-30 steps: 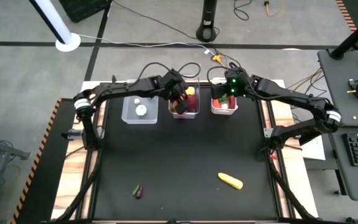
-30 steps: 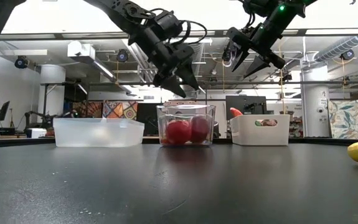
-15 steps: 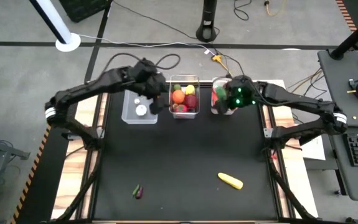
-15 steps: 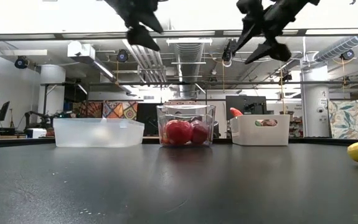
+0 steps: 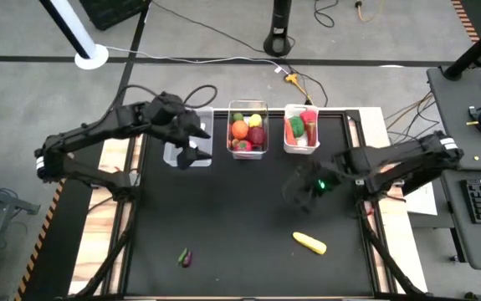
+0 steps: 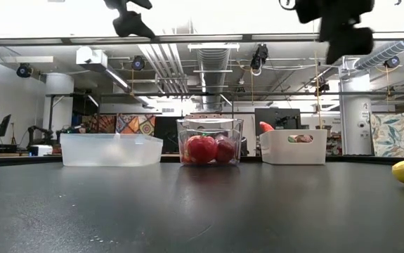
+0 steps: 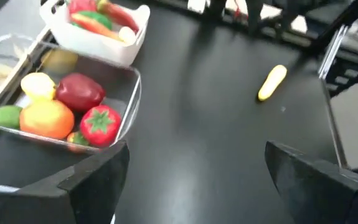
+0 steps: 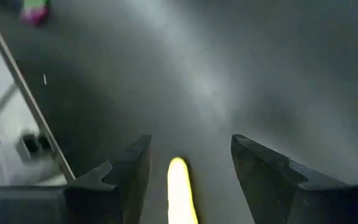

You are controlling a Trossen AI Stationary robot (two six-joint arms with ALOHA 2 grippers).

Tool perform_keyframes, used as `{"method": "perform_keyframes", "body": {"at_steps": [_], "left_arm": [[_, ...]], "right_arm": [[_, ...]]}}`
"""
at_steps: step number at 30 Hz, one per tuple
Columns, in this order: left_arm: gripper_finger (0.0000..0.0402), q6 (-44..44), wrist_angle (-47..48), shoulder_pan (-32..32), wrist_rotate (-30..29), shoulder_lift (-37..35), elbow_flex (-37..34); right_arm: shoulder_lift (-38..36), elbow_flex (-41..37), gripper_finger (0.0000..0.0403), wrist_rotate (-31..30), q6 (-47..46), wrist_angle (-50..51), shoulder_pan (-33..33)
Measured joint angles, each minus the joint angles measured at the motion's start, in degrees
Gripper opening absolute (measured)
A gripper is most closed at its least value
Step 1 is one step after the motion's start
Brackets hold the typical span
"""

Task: Sort produce into baskets
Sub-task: Put the yellow corn into the white bin

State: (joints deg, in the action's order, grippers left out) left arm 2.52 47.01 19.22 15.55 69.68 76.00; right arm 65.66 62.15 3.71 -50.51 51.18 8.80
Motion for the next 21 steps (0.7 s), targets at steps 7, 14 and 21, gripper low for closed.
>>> {"method": "perform_keyframes", "body": {"at_steps": [7,14,21], "left_arm": [[0.0355,6.8,-12.0,-0.3,-0.1,-6.9,-10.2],[0.0355,10.1,-15.9,-2.5,-3.1,-11.9,-16.4],[0.0355,10.3,-16.2,-4.0,-6.8,-13.7,-16.9]], "right_arm": [[1.0,-0.4,0.021,-0.7,-6.3,2.5,10.6],[4.7,-0.5,0.021,-0.6,-4.0,2.9,20.5],[11.8,-0.6,0.021,-3.6,-2.7,1.7,27.4]]}}
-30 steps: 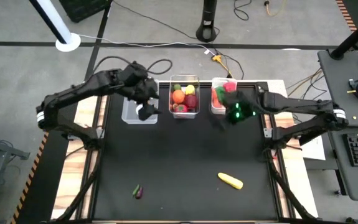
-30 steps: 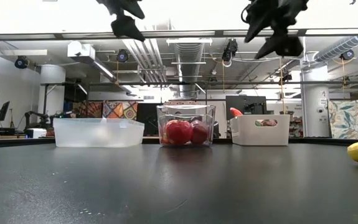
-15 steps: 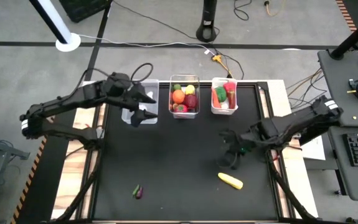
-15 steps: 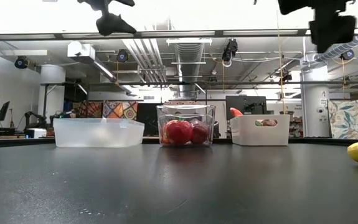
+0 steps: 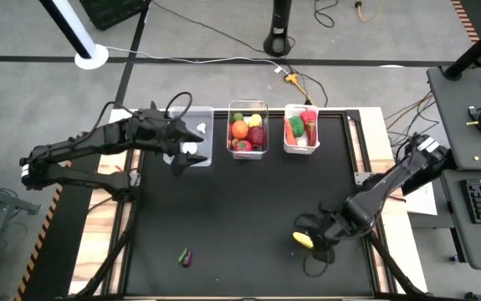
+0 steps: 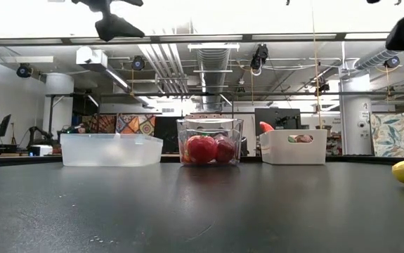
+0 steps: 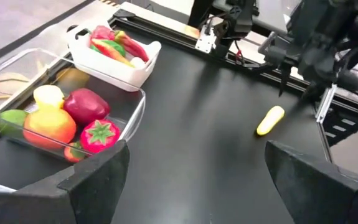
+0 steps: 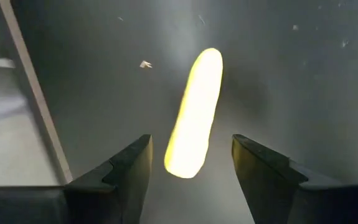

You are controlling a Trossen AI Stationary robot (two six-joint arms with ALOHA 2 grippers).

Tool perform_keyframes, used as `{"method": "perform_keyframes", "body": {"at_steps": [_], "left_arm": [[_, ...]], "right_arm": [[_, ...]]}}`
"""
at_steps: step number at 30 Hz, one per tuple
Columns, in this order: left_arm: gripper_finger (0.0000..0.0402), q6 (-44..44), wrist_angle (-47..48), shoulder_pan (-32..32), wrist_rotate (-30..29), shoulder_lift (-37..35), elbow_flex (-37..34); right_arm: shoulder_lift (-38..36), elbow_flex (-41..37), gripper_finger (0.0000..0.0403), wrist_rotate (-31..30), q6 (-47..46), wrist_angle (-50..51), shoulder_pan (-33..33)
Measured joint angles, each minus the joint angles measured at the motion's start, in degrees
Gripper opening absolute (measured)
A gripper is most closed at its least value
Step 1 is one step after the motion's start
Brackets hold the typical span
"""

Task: Sort produce into baskets
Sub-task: Put the yellow corn into the white bin

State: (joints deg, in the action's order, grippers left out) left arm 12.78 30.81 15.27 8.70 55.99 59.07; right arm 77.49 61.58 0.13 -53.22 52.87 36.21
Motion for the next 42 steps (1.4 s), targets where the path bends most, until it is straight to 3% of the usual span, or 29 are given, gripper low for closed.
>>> {"method": "perform_keyframes", "body": {"at_steps": [16,24,33,38,42], "left_arm": [[0.0355,-2.2,-0.6,0.0,-0.7,1.1,0.0],[0.0355,-2.8,-1.3,0.0,-0.7,1.1,0.0],[0.0355,-2.4,-1.3,0.0,-0.7,1.1,0.0],[0.0355,-1.9,-1.3,0.0,-0.7,1.1,0.0],[0.0355,-1.5,-1.4,0.0,-0.7,1.1,0.0]], "right_arm": [[14.5,-1.6,0.021,-0.3,-2.9,-7.5,0.9],[14.7,-6.7,0.0206,-0.2,-7.5,-12.1,0.9],[14.0,-8.3,0.0116,-0.1,-6.3,-15.0,0.9],[11.7,-8.2,0.0111,-0.3,-6.4,-15.0,-0.2],[7.5,-7.7,0.0111,-6.1,-5.9,-15.0,-4.6]]}}
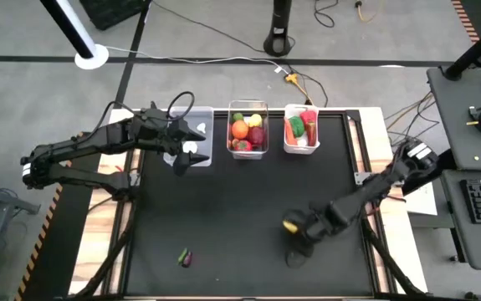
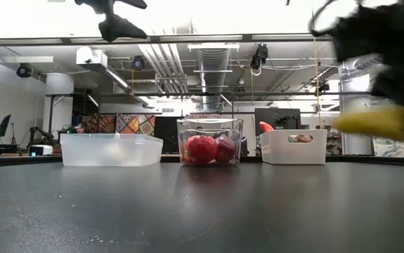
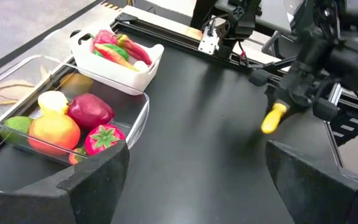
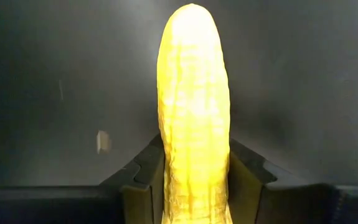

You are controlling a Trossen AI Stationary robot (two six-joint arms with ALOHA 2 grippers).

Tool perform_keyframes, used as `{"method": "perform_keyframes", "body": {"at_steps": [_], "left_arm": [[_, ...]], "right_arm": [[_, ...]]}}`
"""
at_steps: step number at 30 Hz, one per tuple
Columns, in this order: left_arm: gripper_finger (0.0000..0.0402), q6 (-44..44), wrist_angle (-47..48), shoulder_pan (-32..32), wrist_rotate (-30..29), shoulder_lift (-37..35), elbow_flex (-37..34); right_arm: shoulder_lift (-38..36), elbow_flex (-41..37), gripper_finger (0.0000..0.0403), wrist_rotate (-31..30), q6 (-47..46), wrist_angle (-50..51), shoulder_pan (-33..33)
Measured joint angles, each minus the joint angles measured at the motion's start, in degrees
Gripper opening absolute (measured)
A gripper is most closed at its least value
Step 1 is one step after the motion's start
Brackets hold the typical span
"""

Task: Sort produce into baskets
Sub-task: Put the yellow corn into the white bin

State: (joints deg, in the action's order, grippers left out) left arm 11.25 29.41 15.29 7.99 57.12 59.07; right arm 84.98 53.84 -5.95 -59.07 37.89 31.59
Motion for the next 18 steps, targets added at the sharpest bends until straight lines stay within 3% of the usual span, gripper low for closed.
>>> {"method": "perform_keyframes", "body": {"at_steps": [9,18], "left_arm": [[0.0355,2.7,-0.2,0.0,0.0,0.0,0.0],[0.0355,7.0,-1.0,0.0,-0.1,0.0,0.0]], "right_arm": [[-13.0,0.0,0.0114,-16.1,13.0,-7.6,-20.3],[-17.1,-0.1,0.0116,-13.3,31.0,-21.1,-45.1]]}}
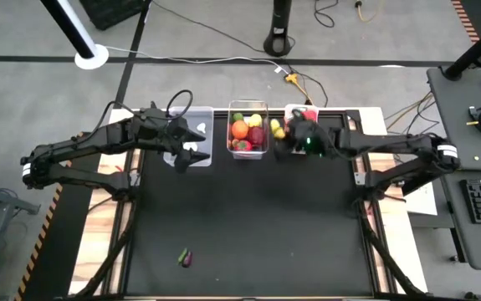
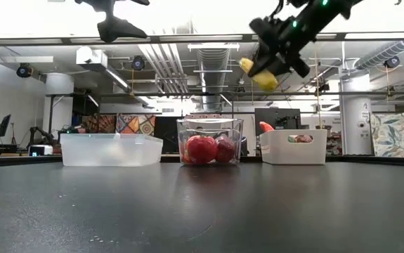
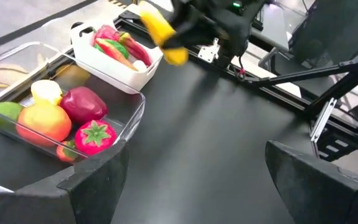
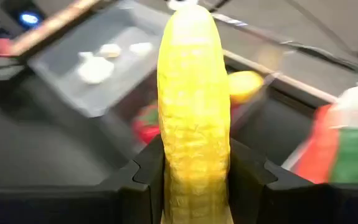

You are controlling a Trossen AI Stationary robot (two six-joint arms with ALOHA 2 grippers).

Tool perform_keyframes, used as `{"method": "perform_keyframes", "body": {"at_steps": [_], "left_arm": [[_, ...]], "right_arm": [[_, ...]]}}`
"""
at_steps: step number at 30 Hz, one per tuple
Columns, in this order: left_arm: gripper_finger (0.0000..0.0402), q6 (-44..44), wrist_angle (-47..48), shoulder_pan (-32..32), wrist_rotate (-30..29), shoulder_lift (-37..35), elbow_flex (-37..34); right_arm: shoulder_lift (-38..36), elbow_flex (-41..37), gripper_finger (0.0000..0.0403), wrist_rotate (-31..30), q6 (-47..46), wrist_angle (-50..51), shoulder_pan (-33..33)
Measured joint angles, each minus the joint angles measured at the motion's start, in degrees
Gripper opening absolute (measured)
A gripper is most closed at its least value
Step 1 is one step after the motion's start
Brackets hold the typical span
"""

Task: Sort produce into baskets
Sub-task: Put the yellow corn into the white bin

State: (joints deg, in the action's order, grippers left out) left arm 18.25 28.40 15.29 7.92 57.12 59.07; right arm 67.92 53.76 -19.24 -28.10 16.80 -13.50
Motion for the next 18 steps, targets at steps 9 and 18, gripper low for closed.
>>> {"method": "perform_keyframes", "body": {"at_steps": [9,18], "left_arm": [[0.0355,2.8,0.0,0.0,-0.1,0.0,0.0],[0.0355,3.5,-0.1,0.0,-2.6,0.0,0.0]], "right_arm": [[0.5,-3.0,0.0119,3.0,4.7,-0.5,-15.1],[0.5,-9.5,0.0122,2.9,-0.3,-0.5,-19.2]]}}
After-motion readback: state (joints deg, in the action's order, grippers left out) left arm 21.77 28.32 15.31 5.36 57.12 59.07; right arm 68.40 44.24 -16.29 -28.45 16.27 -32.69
